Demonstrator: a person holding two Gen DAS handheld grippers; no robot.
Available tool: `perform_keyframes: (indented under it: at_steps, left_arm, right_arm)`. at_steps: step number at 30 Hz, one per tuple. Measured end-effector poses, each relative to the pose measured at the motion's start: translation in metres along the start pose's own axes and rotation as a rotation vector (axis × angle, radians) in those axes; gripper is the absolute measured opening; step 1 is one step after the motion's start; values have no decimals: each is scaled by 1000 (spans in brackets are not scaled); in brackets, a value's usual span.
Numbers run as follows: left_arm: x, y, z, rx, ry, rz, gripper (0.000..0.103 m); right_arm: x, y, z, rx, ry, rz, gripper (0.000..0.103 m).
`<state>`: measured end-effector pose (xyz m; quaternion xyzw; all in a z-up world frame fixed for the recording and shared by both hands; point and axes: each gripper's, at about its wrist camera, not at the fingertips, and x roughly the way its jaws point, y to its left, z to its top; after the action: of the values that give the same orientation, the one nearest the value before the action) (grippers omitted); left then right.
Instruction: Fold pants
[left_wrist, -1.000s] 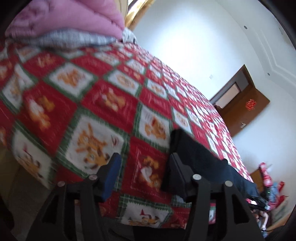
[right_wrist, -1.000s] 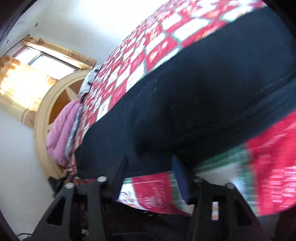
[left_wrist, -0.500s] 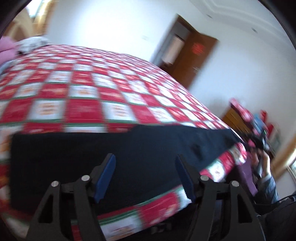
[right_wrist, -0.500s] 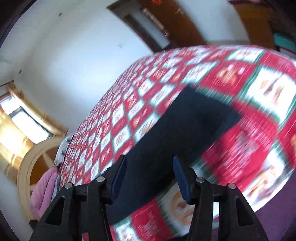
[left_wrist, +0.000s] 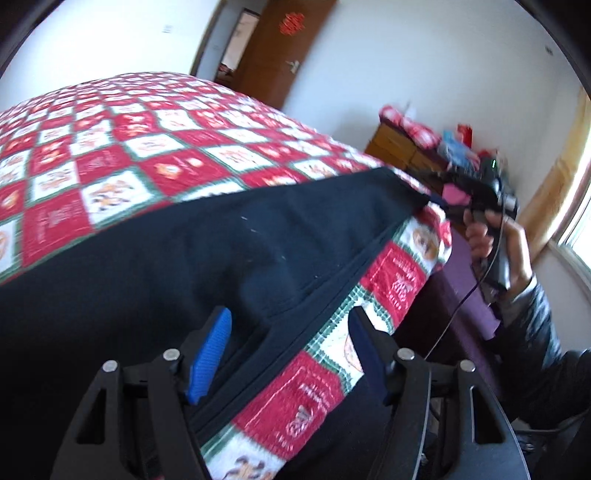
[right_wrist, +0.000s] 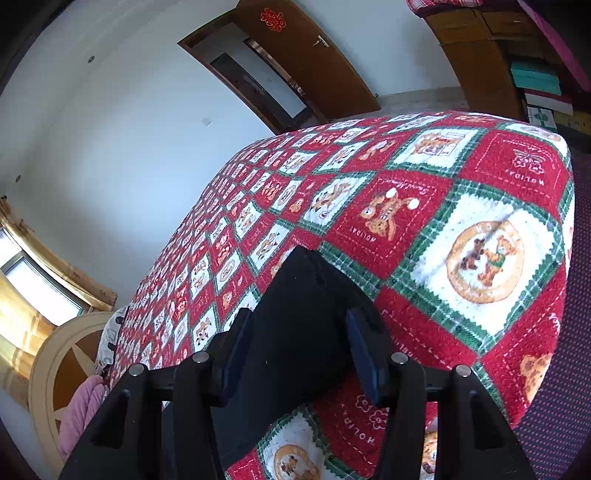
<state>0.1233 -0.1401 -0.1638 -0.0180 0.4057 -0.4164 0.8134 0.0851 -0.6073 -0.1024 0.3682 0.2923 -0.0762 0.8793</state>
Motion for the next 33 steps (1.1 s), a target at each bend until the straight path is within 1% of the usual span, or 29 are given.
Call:
perform_keyframes:
  at_steps: [1, 3, 4, 5, 6, 8, 10, 12, 14, 15, 16, 17, 18, 19, 20, 22, 23, 25, 27, 29, 30, 31, 33]
  left_arm:
    - [5, -2, 1, 12, 14, 6, 59]
    - [15, -4, 1, 27, 39, 34, 55]
    - [19, -3, 1, 34, 48, 61, 52]
    - [24, -3, 1, 42, 57, 86, 50]
    - [26, -2, 0, 48, 63, 95, 47]
    - [30, -2, -4, 62, 76, 121, 44]
    - [31, -7, -10, 108, 77, 152, 42]
    - [31, -8, -15, 126, 71, 167, 41]
    - [31, -5, -16, 112, 62, 162, 39]
    - [32, -4, -15, 101, 60, 162, 34]
    - [32, -1, -14, 88, 59, 163, 27]
    - [31, 3, -13, 68, 57, 163, 23]
    - [31, 5, -12, 51, 56, 162, 16]
    - [29, 10, -11, 23, 56, 148, 15]
    - [27, 13, -10, 3, 54, 129, 15]
    - [27, 14, -10, -9, 52, 117, 15]
    - [28, 12, -11, -3, 52, 120, 15]
    - [29, 10, -12, 10, 49, 130, 15]
    - [30, 6, -13, 37, 45, 146, 15]
    - [30, 9, -13, 25, 43, 140, 15]
    - [31, 10, -13, 18, 43, 135, 15]
    - [30, 11, -13, 13, 41, 131, 15]
    - [30, 13, -12, 0, 37, 123, 15]
  right_arm:
    - [1, 2, -1, -11, 4, -1, 53]
    - [3, 7, -4, -30, 19, 7, 53]
    - [5, 9, -5, -37, 28, 8, 53]
    - [7, 12, -6, -49, 36, 1, 53]
    - [7, 13, -7, -62, 32, -16, 53]
    - [7, 9, -7, -63, 1, -63, 53]
    - [5, 1, -5, -40, -15, -83, 53]
    - [-2, -7, 2, -17, -35, -99, 53]
    - [-8, -18, 9, 11, -50, -111, 53]
    - [-8, -21, 10, 26, -44, -105, 53]
    - [-7, -24, 12, 44, -25, -92, 53]
    - [-5, -27, 12, 56, -4, -76, 53]
    - [-1, -28, 12, 63, 16, -66, 53]
    - [2, -28, 11, 67, 37, -54, 53]
    - [4, -26, 9, 66, 44, -43, 48]
    - [5, -21, 7, 40, 55, -45, 37]
    - [3, -19, 7, 32, 49, -52, 37]
    - [-4, -11, 8, -9, 9, -86, 37]
    - [-10, -4, 9, -43, -26, -85, 37]
    - [-12, 2, 9, -87, -43, -115, 37]
    - [-9, 4, 10, -106, -34, -114, 37]
    - [-6, 6, 10, -118, -5, -101, 37]
    - [6, 6, 9, -125, 57, -110, 37]
